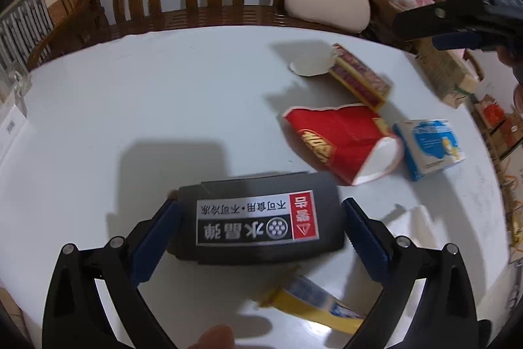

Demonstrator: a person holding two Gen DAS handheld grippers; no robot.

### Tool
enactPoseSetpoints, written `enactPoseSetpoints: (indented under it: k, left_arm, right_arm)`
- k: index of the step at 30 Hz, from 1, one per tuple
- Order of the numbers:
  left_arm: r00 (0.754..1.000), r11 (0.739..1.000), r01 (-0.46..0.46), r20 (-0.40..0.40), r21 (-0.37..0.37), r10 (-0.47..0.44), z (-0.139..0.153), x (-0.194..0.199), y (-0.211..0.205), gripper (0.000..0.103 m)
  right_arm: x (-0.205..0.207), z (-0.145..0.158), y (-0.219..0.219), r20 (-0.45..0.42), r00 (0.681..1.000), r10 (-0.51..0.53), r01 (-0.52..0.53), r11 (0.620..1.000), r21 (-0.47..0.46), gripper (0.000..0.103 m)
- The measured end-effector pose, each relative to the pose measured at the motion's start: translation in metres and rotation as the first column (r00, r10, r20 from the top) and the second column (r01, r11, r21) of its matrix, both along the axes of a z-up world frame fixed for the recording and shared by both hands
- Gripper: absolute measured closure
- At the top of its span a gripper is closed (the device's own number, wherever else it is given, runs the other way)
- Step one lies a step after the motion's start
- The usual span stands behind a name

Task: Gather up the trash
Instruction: 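Grasp the black battery box with left tool while right tool grasps the purple poker box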

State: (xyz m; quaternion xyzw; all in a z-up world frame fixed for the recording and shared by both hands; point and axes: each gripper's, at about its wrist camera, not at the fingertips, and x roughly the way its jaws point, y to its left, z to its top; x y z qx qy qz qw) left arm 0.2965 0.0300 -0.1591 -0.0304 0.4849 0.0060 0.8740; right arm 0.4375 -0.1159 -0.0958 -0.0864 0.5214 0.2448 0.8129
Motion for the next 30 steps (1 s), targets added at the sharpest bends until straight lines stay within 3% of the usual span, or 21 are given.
enactPoseSetpoints:
  k: [10,25,27,30]
  left_arm:
    - [1.000,0.999,-0.004,0.005,0.047,0.003,0.000,0.003,0.015,0.008]
    - [1.000,0.999,0.014,-0.003,0.040,-0.014,-0.016,0.006,0.015,0.007]
    - [1.000,0.999,0.018,-0.009,0.028,-0.018,-0.017,0.007,0.016,0.007]
    - [1.000,0.999,0.021,-0.009,0.031,-0.021,-0.017,0.007,0.016,0.007]
  right_arm:
    - [0.026,-0.041,0.022,-0.056,0.998,0.016,-0.017,1.000,-0.013,0.007]
    - [0.034,-0.073,0.033,-0.099,0.994,0.040,-0.048,0.995,-0.086,0.007]
    - [0.036,-0.077,0.033,-0.097,0.995,0.034,-0.043,0.994,-0.098,0.011]
    - [0.038,-0.085,0.035,-0.113,0.993,0.030,-0.044,0.992,-0.120,0.033]
